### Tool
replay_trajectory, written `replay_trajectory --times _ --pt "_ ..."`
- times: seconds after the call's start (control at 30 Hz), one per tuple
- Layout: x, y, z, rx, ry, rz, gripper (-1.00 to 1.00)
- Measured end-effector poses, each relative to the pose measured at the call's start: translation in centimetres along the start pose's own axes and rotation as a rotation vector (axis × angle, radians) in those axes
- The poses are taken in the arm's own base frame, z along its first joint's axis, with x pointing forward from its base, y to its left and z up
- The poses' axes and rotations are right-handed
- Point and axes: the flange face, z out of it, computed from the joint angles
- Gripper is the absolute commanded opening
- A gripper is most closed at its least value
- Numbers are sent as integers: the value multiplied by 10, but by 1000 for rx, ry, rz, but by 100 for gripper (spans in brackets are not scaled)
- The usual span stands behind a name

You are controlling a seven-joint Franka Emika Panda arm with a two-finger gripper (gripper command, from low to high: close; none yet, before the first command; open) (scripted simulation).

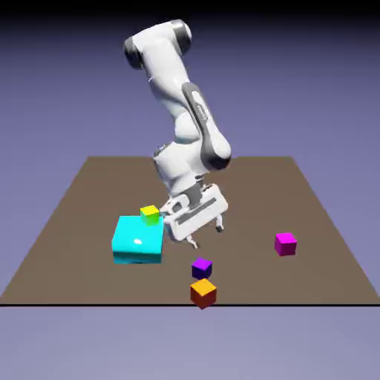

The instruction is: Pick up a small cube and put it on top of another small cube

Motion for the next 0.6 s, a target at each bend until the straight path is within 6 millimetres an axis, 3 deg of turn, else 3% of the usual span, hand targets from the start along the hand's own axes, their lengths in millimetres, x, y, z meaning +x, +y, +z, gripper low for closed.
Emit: replay_trajectory --times 0.3,0.6 --pt "-14 20 22 -37 -49 -122 0" --pt "-21 35 29 -81 -60 -263 0"
